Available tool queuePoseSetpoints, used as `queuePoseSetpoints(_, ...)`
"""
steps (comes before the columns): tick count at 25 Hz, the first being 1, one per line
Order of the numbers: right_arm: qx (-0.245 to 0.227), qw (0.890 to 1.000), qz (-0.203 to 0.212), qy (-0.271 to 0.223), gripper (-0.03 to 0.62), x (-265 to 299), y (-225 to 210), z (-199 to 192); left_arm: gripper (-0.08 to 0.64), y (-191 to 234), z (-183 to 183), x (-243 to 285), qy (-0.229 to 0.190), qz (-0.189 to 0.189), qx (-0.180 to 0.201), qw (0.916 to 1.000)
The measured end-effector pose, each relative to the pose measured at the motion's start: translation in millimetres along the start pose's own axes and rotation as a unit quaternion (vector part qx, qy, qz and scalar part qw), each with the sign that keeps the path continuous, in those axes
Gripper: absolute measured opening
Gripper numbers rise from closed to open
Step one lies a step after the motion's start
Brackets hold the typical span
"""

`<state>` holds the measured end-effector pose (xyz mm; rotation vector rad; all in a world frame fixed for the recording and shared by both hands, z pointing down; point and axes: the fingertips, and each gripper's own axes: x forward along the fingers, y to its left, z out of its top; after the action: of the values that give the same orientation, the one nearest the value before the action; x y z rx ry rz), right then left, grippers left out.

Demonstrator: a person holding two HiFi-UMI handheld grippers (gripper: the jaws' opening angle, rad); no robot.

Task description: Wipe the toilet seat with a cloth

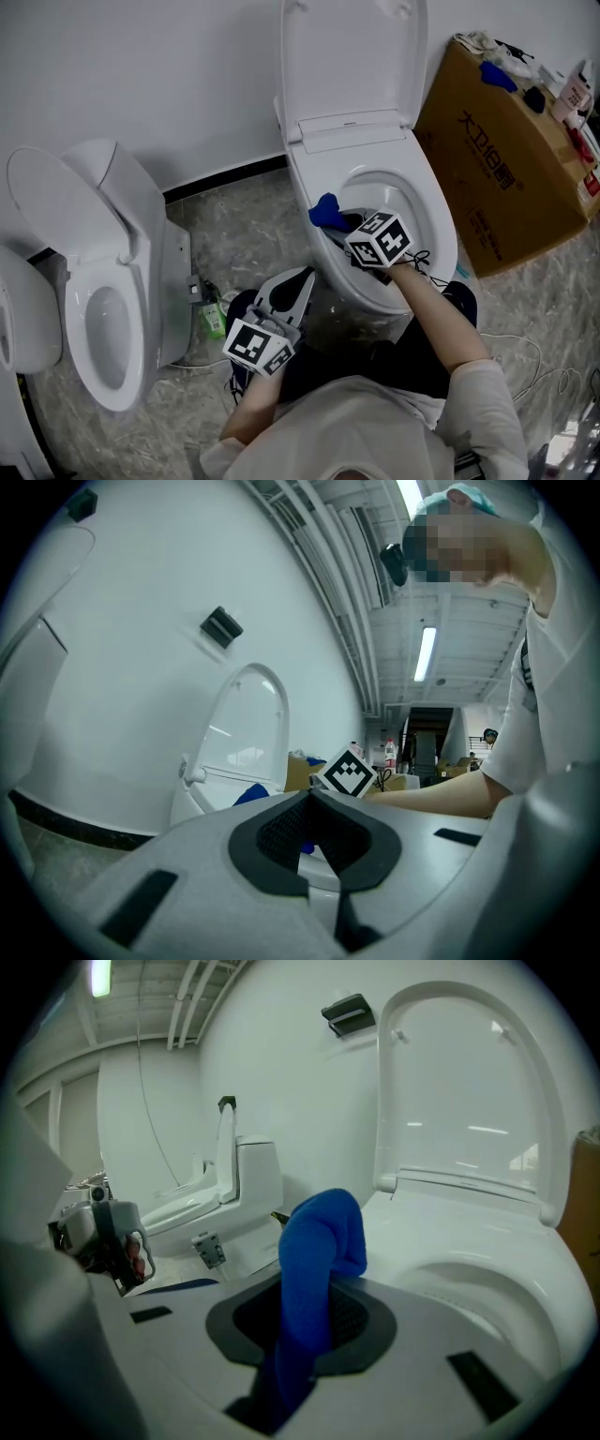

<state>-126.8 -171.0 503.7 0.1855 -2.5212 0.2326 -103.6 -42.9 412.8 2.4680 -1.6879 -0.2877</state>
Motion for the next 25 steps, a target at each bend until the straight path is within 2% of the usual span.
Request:
queuePoseSetpoints(4, 0.005, 1.0, 0.003, 0.002, 0.051, -1.9, 1.7, -3.2, 0.005, -10.6, -2.4, 2.8, 0.004, -0.022, -0.008, 0.9997)
queuePoseSetpoints(11, -0.028, 1.0, 0.009, 0.004, 0.051, -5.0, 12.4, -5.8, 0.005, -8.2, -10.0, 1.5, 0.011, -0.02, -0.021, 0.9995)
queuePoseSetpoints(25, -0.057, 0.998, 0.028, 0.022, 0.051, -18.0, 30.6, -17.9, 0.005, -16.4, -7.0, -0.4, 0.018, -0.029, -0.013, 0.9993)
